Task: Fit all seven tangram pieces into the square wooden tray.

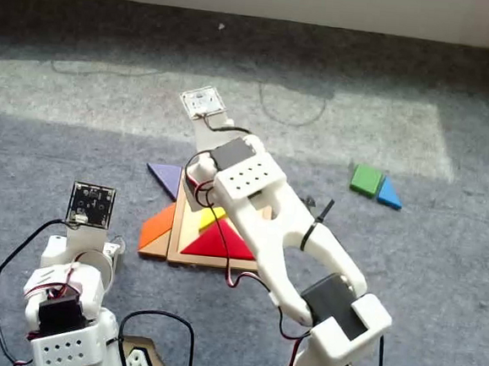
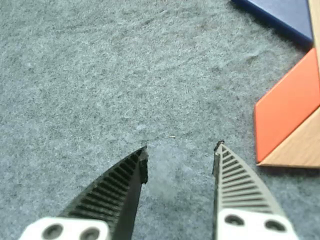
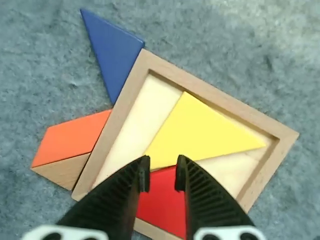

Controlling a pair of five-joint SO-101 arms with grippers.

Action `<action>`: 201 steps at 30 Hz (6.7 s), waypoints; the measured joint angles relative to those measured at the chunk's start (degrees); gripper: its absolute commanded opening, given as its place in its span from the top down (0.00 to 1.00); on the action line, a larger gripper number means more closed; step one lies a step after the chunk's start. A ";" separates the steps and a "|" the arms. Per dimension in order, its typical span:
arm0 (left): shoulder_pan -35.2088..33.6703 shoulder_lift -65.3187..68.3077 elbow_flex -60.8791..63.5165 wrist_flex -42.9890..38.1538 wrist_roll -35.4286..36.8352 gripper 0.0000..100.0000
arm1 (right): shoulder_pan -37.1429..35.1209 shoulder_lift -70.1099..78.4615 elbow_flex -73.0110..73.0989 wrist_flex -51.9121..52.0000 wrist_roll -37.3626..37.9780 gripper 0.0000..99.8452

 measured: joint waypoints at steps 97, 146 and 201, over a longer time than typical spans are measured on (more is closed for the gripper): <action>0.00 0.00 0.00 0.00 0.00 0.78 | 5.27 14.33 -3.87 -3.16 40.26 0.98; -14.07 0.00 0.00 -3.16 4.92 0.77 | -12.04 9.49 6.86 -18.37 40.97 0.67; -8.09 0.00 -10.46 0.09 4.92 0.78 | 13.10 5.71 -26.55 20.75 25.41 0.92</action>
